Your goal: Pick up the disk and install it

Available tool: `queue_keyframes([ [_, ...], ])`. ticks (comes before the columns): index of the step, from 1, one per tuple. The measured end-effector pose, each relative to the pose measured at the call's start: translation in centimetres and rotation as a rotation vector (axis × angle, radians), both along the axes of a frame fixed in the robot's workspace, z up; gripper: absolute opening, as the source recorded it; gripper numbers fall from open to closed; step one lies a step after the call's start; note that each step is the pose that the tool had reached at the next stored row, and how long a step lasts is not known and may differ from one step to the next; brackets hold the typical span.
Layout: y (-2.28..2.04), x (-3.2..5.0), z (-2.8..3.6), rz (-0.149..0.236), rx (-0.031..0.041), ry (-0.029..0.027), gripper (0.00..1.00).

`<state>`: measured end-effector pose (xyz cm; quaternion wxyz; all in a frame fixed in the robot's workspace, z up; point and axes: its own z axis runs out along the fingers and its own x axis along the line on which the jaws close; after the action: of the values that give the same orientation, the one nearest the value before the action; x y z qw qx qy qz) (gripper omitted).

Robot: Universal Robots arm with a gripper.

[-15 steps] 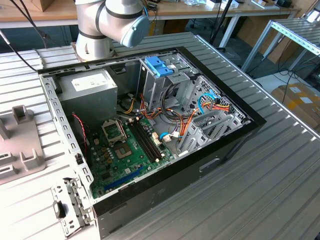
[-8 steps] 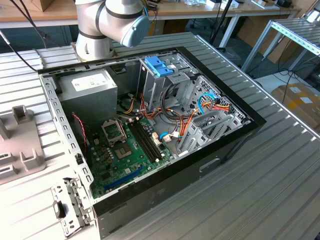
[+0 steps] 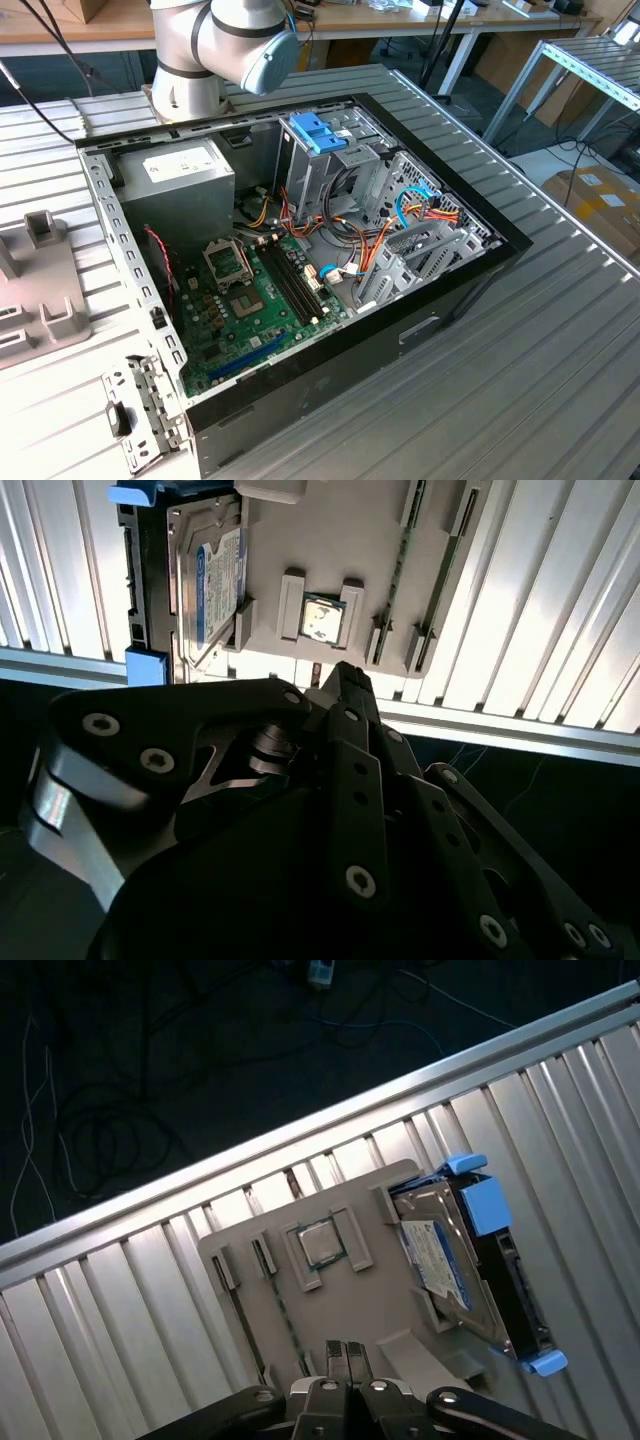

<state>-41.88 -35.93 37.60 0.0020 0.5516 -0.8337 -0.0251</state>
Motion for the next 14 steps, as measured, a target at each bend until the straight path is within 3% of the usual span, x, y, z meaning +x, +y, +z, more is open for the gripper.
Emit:
queue_keyframes([
  [14,0.00,0.00,0.00,0.081,0.0000,0.0000,0.11],
])
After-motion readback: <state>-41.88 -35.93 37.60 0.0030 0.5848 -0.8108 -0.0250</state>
